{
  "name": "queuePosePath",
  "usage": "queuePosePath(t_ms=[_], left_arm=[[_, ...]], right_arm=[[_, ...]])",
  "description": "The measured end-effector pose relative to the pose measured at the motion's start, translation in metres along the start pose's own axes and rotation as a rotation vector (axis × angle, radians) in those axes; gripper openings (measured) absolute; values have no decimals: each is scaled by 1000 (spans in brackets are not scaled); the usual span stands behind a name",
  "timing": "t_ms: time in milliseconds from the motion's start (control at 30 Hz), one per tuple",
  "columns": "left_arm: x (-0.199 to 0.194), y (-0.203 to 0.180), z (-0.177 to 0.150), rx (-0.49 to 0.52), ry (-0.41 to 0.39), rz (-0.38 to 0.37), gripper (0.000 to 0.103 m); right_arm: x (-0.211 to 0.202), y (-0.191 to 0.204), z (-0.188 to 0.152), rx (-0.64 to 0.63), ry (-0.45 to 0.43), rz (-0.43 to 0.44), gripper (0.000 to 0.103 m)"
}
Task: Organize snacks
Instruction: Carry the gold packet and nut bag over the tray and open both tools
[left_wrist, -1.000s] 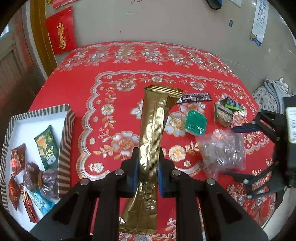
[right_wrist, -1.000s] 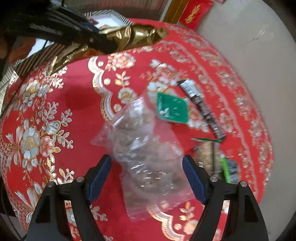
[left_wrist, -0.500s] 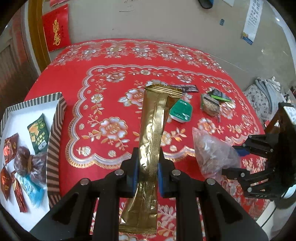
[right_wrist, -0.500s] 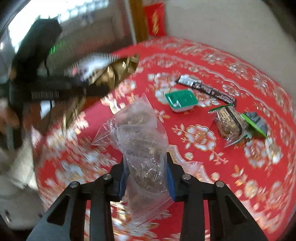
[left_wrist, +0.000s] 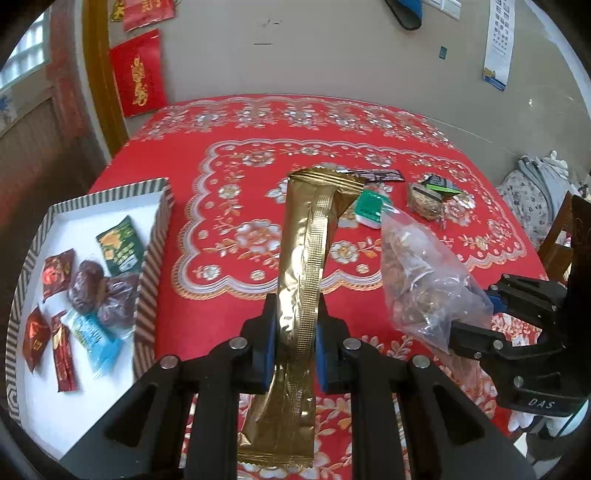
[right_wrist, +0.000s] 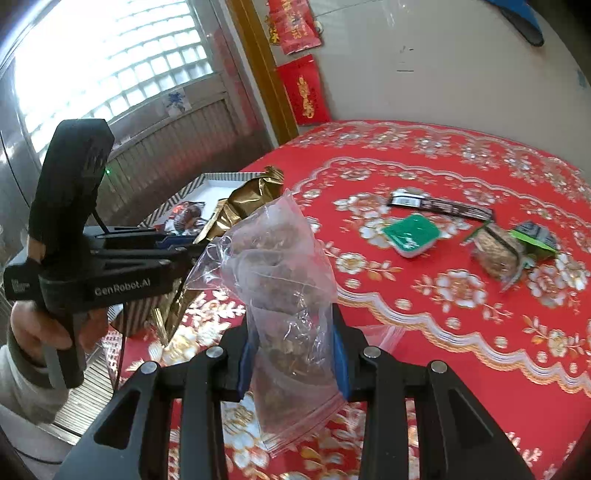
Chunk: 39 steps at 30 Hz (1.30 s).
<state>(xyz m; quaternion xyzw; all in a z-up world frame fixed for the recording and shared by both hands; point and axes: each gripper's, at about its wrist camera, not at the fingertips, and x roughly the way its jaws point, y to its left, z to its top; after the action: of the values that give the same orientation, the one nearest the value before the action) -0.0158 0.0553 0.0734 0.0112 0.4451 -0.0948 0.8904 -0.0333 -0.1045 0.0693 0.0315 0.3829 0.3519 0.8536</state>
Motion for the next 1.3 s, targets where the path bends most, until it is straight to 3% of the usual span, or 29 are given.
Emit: queuePosePath(t_ms=[533,1300], left_arm=[[-33,66,-4,-75,-60,99,19],[-58,165,-27,-220,-82,225,19]], right_arm=[[44,40,39,-49,1,103,35],[96,109,78,-170,49,155,35]])
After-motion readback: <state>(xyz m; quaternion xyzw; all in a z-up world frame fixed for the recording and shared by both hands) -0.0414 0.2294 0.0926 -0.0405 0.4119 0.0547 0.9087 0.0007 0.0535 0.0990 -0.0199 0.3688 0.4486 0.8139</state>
